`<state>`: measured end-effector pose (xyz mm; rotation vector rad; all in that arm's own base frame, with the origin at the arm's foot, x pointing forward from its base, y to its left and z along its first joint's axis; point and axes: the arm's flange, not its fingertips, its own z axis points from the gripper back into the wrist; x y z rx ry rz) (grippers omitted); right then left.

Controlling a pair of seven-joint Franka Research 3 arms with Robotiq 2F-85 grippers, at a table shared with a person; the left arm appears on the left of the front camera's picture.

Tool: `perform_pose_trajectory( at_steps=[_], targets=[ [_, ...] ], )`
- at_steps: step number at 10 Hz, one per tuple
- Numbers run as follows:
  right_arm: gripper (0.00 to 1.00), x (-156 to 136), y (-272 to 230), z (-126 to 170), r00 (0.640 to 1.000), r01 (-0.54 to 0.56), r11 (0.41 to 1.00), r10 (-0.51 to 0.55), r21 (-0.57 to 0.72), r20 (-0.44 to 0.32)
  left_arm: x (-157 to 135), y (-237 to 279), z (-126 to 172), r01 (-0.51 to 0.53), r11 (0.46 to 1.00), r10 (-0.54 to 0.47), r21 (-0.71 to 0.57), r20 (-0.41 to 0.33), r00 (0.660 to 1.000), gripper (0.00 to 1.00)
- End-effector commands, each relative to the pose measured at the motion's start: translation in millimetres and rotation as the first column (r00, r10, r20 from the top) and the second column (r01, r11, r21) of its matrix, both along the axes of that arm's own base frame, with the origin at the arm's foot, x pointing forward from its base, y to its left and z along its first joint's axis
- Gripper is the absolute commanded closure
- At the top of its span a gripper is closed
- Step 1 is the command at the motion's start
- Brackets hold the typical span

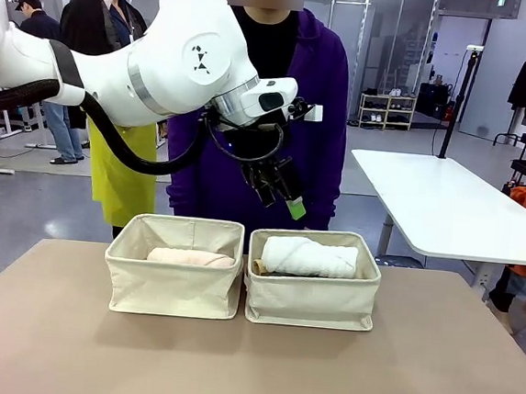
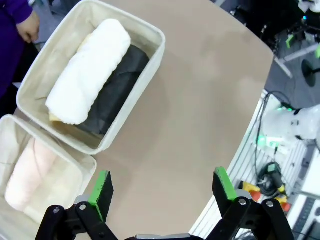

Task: Divide the towels into two baskets.
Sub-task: Pick up one hotel-folded towel from the bottom of the table and place it in the Fabric basket indicated by the person.

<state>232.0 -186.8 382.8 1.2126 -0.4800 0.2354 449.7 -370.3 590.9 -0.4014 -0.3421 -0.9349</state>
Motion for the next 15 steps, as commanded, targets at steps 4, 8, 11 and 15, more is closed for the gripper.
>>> perform_pose_trajectory(
  at_steps=[4,8,11,15],
  targets=[
    [0.0,-1.7,1.5,3.2,1.0,0.003,1.0,-0.004,0.008,0.01,-20.6,156.7,16.6,-0.427,0.841,0.224,-0.331,-0.505,0.833,0.0],
    [0.0,-1.7,1.5,3.2,1.0,0.003,1.0,-0.004,0.008,0.01,-75.8,307.7,10.7,-0.626,0.556,0.074,-0.547,-0.717,0.693,0.0],
    [0.0,-1.7,1.5,3.2,1.0,0.003,1.0,-0.004,0.008,0.01,-143.7,443.1,-7.4,-0.707,0.309,0.064,-0.637,-0.727,0.683,0.0],
    [0.0,-1.7,1.5,3.2,1.0,0.003,1.0,-0.004,0.008,0.01,-233.4,568.5,-44.6,-0.743,0.11,0.204,-0.66,-0.717,0.667,0.0]
  ],
)
